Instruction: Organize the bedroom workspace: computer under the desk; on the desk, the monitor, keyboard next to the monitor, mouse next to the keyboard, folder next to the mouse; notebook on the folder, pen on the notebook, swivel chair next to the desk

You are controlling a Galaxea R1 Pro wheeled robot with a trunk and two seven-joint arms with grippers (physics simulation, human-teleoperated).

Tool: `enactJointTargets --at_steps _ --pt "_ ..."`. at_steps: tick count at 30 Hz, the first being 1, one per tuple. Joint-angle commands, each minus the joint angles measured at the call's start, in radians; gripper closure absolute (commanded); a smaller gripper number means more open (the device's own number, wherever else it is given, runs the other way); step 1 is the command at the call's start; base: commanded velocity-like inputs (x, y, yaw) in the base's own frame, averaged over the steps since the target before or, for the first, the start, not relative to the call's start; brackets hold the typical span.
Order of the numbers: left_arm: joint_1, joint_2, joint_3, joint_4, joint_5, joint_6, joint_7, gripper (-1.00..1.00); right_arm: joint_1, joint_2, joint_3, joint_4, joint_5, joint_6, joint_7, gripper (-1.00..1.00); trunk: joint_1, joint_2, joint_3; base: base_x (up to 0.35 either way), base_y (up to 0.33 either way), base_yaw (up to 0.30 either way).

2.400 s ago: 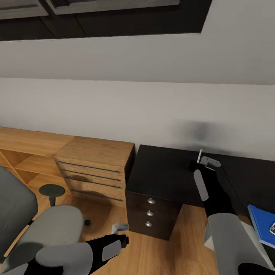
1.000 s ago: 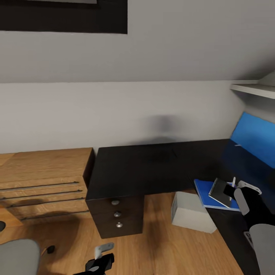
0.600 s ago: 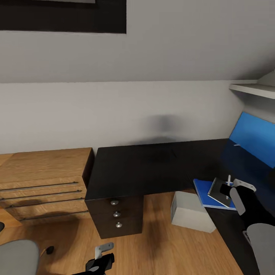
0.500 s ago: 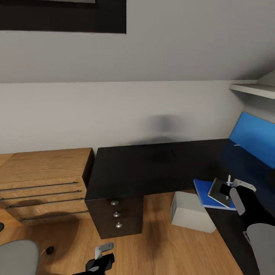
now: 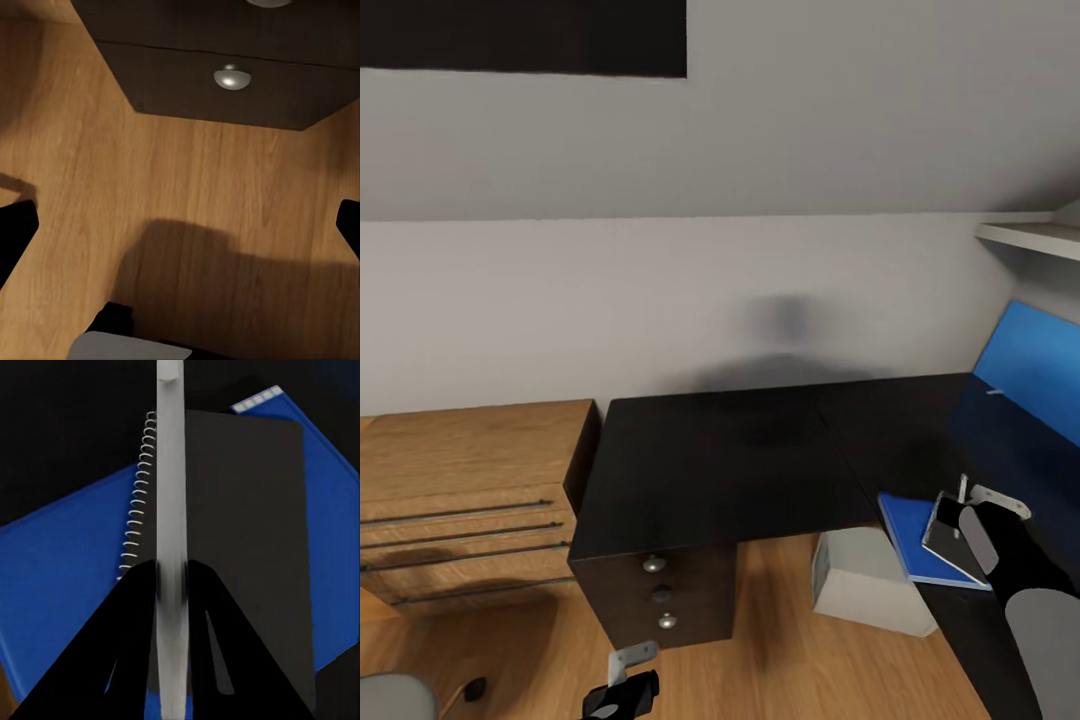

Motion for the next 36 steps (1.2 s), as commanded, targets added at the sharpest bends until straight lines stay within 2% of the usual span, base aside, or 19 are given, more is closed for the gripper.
enactJointTargets --at_steps 1,2,9,11,13,14,21,36 --pt "-0.001 0.000 -0.009 -0.003 0.008 -0.006 0.004 -1.00 -0.002 -0.004 0.001 0.016 -0.008 -0.011 -0.007 1.00 0.001 -0.001 -0.001 0.092 0.000 0.000" --pt "-0.001 0.000 -0.009 -0.003 0.008 -0.005 0.005 -1.00 -0.003 -0.012 0.000 0.045 0.003 -0.029 -0.007 1.00 0.001 -0.001 -0.001 0.038 0.000 0.000" --pt "-0.001 -0.001 -0.009 -0.003 0.008 -0.006 0.004 -1.00 -0.022 -0.022 -0.001 0.097 0.013 -0.053 -0.007 1.00 0.001 -0.001 -0.001 0.015 0.000 0.000" --pt "-0.001 -0.002 -0.009 -0.003 0.007 -0.008 0.004 -1.00 -0.035 -0.026 -0.001 0.132 0.014 -0.083 -0.007 1.00 0.001 -0.001 -0.001 0.003 0.000 0.000" --pt "-0.001 -0.003 -0.009 -0.003 0.007 -0.012 0.005 -1.00 -0.068 -0.033 0.000 0.216 0.016 -0.166 -0.007 1.00 0.001 -0.001 -0.001 0.001 0.000 0.000" --pt "-0.001 -0.003 -0.009 -0.003 0.007 -0.013 0.006 -1.00 -0.073 -0.034 0.000 0.227 0.016 -0.175 -0.007 1.00 0.001 -0.001 -0.001 0.000 0.000 0.000" --pt "-0.001 -0.005 -0.009 -0.003 0.006 -0.013 0.009 -1.00 -0.093 -0.036 -0.001 0.271 0.046 -0.212 -0.007 1.00 0.027 -0.050 -0.023 0.000 0.000 0.000" --pt "-0.001 -0.006 -0.009 -0.004 0.006 -0.012 0.010 -1.00 -0.095 -0.036 -0.001 0.276 0.053 -0.216 -0.007 1.00 0.085 -0.155 -0.070 0.000 0.000 0.000"
